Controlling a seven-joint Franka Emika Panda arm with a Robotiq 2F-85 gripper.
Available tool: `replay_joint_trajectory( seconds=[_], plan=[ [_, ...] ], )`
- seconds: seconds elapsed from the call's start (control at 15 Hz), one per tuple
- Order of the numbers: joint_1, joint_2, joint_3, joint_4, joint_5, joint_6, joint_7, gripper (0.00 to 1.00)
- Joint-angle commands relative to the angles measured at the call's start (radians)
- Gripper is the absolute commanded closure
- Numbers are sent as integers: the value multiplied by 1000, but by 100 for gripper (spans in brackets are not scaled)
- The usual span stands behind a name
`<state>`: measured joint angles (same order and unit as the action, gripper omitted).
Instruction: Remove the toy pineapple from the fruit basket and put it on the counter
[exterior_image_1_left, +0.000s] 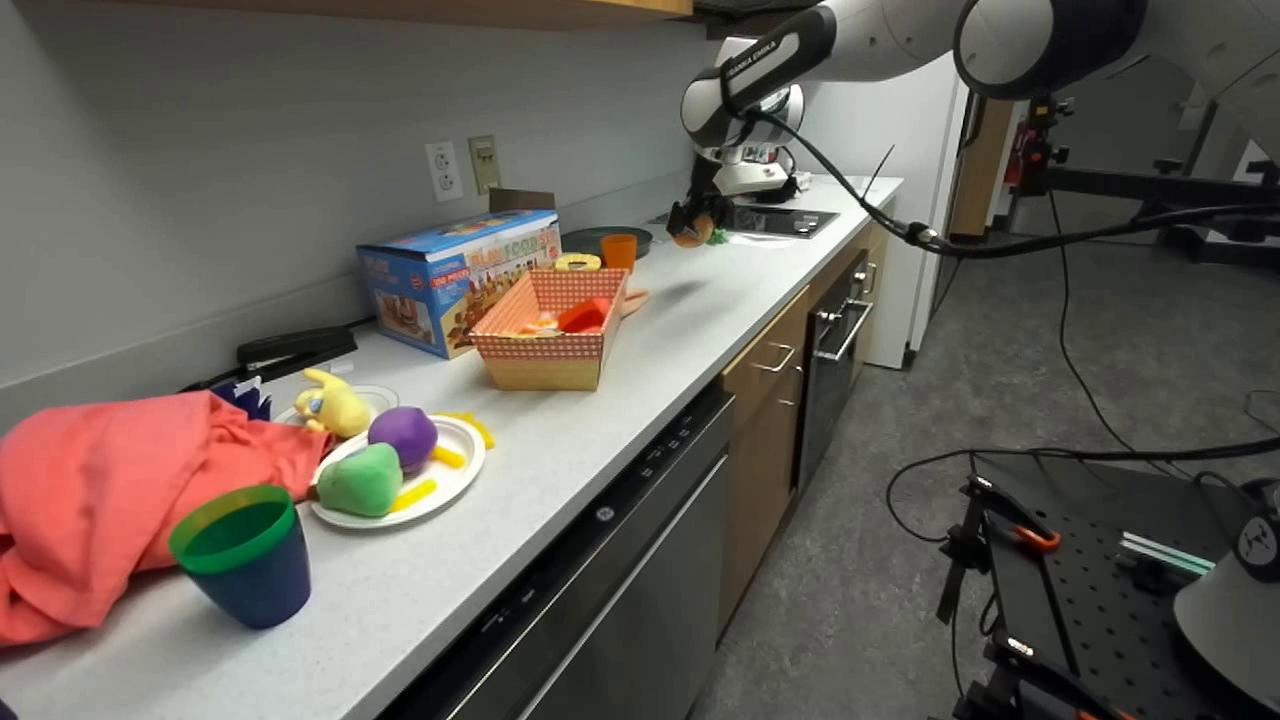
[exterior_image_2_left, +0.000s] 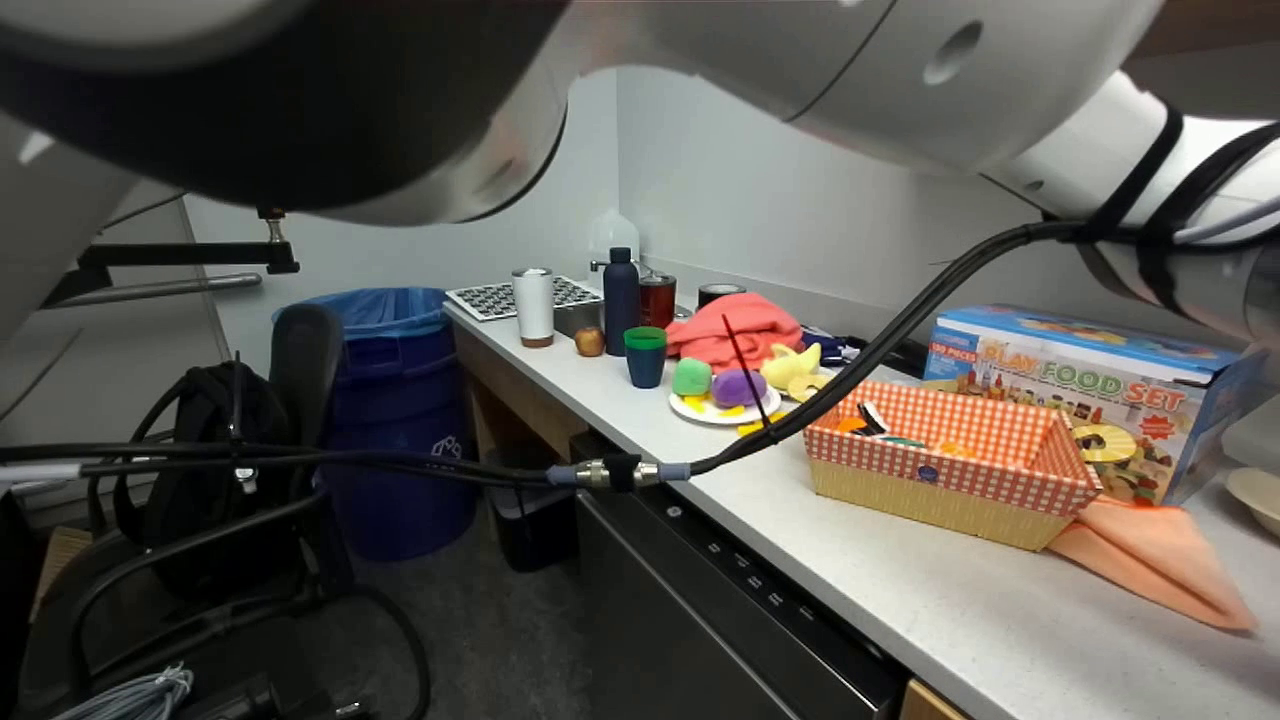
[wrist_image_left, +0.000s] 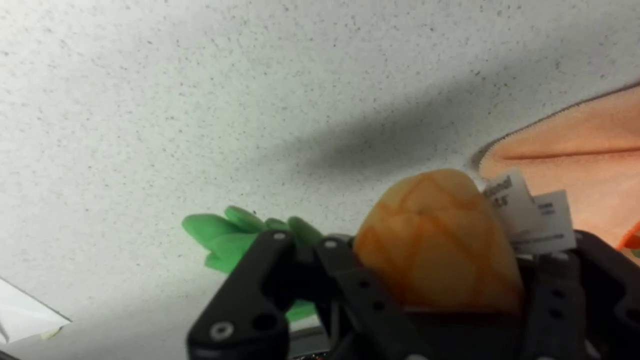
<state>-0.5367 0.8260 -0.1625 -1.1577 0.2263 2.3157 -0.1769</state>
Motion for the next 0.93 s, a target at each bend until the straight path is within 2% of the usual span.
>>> replay_joint_trajectory(
  seconds=[0.0,0.27,0.33,0.4,0.53,0.87],
  plan=[
    [14,18,-2,-22,-3,38,9,100],
    [20,23,-6,-72,-4,58,7,100],
    [20,20,-7,-85,-5,62,7,77],
    [21,17,-8,-99,-4,68,12,74],
    [22,9,-9,-127,-6,80,9,60],
    [19,-34,-6,-206,-5,106,-15,20]
  ],
)
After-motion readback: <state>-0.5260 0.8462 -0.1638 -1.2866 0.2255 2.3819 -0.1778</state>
